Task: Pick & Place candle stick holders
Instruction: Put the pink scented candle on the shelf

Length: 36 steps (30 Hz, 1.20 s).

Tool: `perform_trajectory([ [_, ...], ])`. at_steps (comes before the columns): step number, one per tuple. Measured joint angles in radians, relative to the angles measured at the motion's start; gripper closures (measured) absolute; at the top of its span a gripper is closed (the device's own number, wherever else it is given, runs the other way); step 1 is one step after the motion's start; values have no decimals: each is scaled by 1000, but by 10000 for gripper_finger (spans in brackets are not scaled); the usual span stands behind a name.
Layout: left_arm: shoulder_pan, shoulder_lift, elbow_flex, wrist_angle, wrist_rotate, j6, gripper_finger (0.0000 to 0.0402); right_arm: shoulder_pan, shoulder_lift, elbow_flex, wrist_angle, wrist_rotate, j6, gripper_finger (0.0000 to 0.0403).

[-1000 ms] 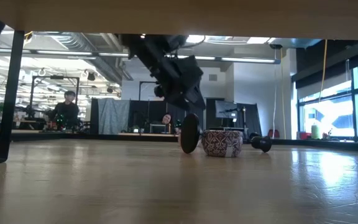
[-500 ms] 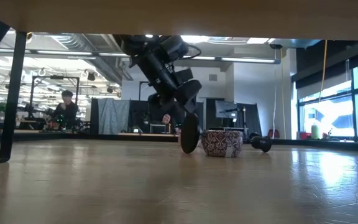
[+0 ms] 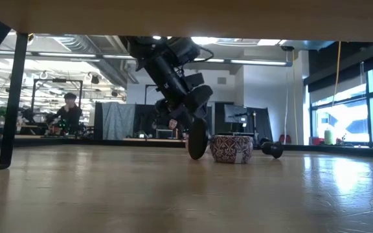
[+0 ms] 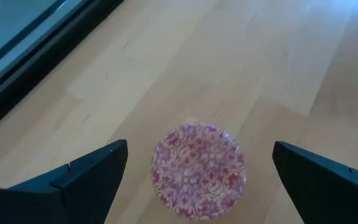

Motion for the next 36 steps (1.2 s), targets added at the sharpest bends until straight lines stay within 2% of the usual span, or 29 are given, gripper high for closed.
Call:
perform_trajectory([
  [4, -8, 21, 0, 8, -48, -3, 1, 0, 0, 0, 1, -15, 4, 116],
  [12, -10, 81, 0, 9, -52, -68, 1, 10, 0, 0, 2, -24, 25, 116],
  [17, -10, 96, 0, 29, 25, -68, 1, 15, 0, 0, 1, -27, 26, 116],
  [30, -42, 95, 0, 126, 142, 39, 2, 29, 0, 0, -13, -27, 26, 116],
  [36, -55, 95, 0, 126, 146, 47, 2, 34, 0, 0, -15, -27, 27, 116],
])
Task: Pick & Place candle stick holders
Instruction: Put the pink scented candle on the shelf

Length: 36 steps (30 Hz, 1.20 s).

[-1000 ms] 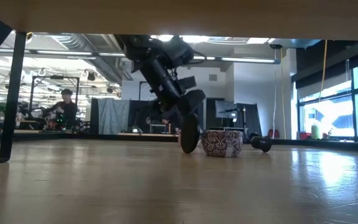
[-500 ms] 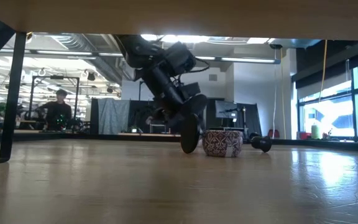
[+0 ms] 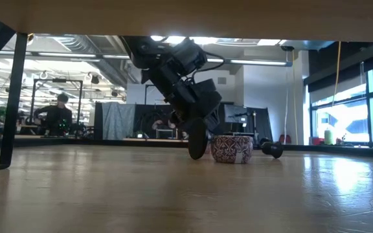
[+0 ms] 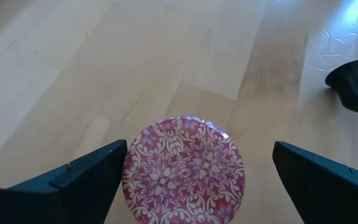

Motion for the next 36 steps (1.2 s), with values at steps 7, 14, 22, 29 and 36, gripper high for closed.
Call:
perform_trajectory([
  [7, -4, 0, 0, 0, -4, 24, 2, 0, 0, 0, 0, 0, 0, 116],
  [14, -6, 0, 0, 0, -4, -10, 2, 0, 0, 0, 2, 9, 0, 116],
  [22, -6, -1, 0, 9, 13, -141, 2, 0, 0, 0, 20, 11, 2, 116],
  [29, -6, -2, 0, -18, -10, -169, 2, 0, 0, 0, 25, 11, 10, 116],
  [36, -12, -2, 0, -24, -12, -111, 2, -1, 0, 0, 25, 11, 15, 116],
])
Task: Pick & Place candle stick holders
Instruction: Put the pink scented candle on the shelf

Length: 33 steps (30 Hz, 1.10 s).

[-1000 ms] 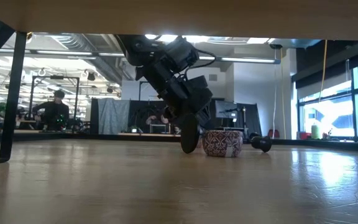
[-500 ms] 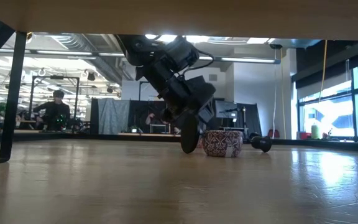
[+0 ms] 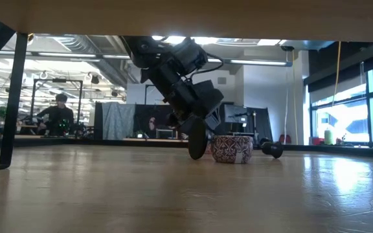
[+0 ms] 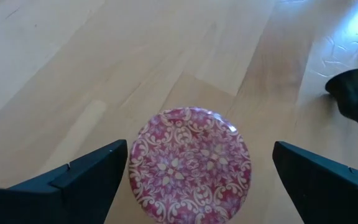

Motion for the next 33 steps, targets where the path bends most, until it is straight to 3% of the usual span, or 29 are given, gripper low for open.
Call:
perform_trajectory([
  [14, 0, 0, 0, 22, 6, -4, 2, 0, 0, 0, -1, 16, 7, 116],
  [24, 0, 0, 0, -86, -37, 71, 2, 0, 0, 0, -1, 19, -5, 116],
  [33, 0, 0, 0, -37, -40, 75, 2, -1, 0, 0, -2, 26, -10, 116],
])
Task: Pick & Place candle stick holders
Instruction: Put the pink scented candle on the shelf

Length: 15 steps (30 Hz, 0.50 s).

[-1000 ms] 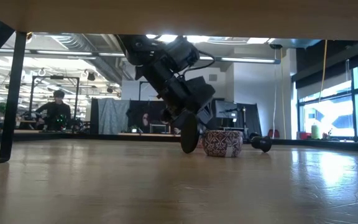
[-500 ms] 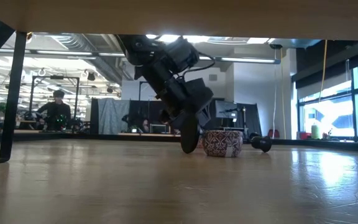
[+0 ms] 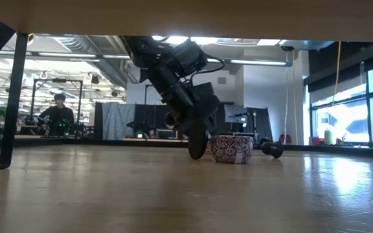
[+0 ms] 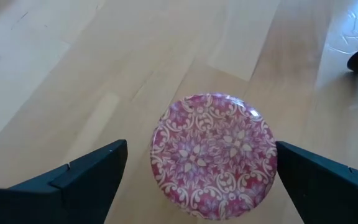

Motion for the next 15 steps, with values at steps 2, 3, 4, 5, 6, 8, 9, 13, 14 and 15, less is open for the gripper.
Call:
perform_trajectory([
  [2, 0, 5, 0, 3, 0, 0, 2, 0, 0, 0, 0, 0, 0, 116],
  [3, 0, 11, 0, 4, 1, 0, 2, 0, 0, 0, 0, 0, 0, 116],
  [4, 0, 17, 0, -2, 5, 0, 2, 0, 0, 0, 0, 0, 0, 116],
  [5, 1, 23, 0, -5, 13, -2, 2, 0, 0, 0, 0, 0, 0, 116],
  [6, 1, 33, 0, 0, 19, -8, 2, 0, 0, 0, 0, 0, 0, 116],
  [8, 0, 47, 1, 7, 21, -19, 2, 0, 0, 0, 0, 0, 0, 116],
  [9, 1, 48, 1, 6, 23, -23, 2, 0, 0, 0, 0, 0, 0, 116],
  [13, -5, 52, 1, 14, 8, -24, 2, 0, 0, 0, -9, 0, 4, 116],
  [14, -6, 53, 1, 20, 1, -25, 2, 0, 0, 0, -9, 0, 5, 116],
  [15, -6, 54, 1, 28, -1, -26, 2, 0, 0, 0, -9, 0, 5, 116],
])
